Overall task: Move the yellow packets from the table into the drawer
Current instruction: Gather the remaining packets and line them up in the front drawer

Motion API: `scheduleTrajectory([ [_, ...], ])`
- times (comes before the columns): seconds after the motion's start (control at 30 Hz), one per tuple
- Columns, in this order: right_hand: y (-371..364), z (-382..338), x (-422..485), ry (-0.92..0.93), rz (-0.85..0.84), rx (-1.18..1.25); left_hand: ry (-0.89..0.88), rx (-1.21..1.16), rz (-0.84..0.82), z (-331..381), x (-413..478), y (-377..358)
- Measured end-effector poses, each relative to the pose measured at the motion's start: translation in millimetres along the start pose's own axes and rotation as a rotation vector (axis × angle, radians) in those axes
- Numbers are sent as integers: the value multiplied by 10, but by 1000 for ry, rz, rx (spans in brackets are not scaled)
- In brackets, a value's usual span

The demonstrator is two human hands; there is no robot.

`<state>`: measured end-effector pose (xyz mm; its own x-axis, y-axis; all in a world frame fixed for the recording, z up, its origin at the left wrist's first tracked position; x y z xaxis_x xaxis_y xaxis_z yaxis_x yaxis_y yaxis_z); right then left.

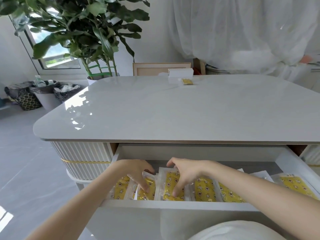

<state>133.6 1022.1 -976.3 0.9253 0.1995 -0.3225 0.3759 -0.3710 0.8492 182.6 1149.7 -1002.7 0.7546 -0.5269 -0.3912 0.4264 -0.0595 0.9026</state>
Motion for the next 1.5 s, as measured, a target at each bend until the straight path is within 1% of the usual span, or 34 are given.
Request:
scheduleTrajectory([
  [0.1, 113, -32, -5, 26, 85, -31, -37, -58, 46, 35, -9, 58],
  [0.17, 158, -45, -6, 12, 103, 63, -53, -118, 70, 17, -24, 96],
  [0.33, 261, -211, -30, 37, 41, 309, -74, -246, 133, -121, -117, 217],
  [0.43, 306, -363, 15, 63, 86, 444, -46, -276, 200, -222, -212, 345],
  [0.5, 300, -452, 62, 65, 136, 533, -7, -383, 171, -284, -307, 388],
  [0.57, 254, -524, 122, 61, 167, 578, 45, -646, 97, -280, -429, 402],
  [0.63, 192, -584, 169, 51, 179, 614, 115, -859, 43, -290, -530, 410],
  [0.7, 133, -613, 202, 42, 178, 632, 164, -914, 25, -309, -602, 388],
  [0.73, 108, -630, 205, 41, 179, 623, 150, -859, 42, -318, -614, 373],
  [0.8, 69, -644, 230, 39, 187, 570, 106, -694, 100, -351, -613, 331],
  [0.87, 25, -605, 267, 14, 185, 466, 115, -620, 147, -410, -547, 270],
  [0.93, -9, -488, 296, -5, 188, 296, 162, -609, 150, -448, -472, 199],
  [1.0, -25, -326, 291, -30, 171, 62, 192, -580, 136, -437, -408, 167],
  [1.07, -77, -184, 225, -36, 72, -155, 209, -545, 126, -429, -340, 159],
  [1.13, -129, -103, 149, -49, -29, -278, 233, -508, 97, -426, -263, 142],
  [1.2, -154, -50, 131, -50, -57, -329, 276, -488, 52, -414, -207, 118],
  [1.3, -158, -25, 146, -37, -22, -358, 333, -429, 8, -401, -155, 102],
  [1.43, -110, -89, 132, 7, 58, -455, 377, -404, -29, -421, -124, 91],
  [1.5, -118, -73, 147, -2, 52, -454, 406, -402, -50, -463, -126, 79],
])
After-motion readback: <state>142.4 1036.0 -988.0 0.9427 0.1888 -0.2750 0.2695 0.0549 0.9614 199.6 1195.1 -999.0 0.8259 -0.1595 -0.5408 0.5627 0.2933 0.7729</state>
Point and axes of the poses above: each hand's wrist, its own x-axis towards the middle knuckle, its own y-axis out of the back of the hand, z = x × y, the point moved 8 cm from there along x, towards the middle knuckle, and after that the axes turned 13 degrees about z, right-handed, at the moved point
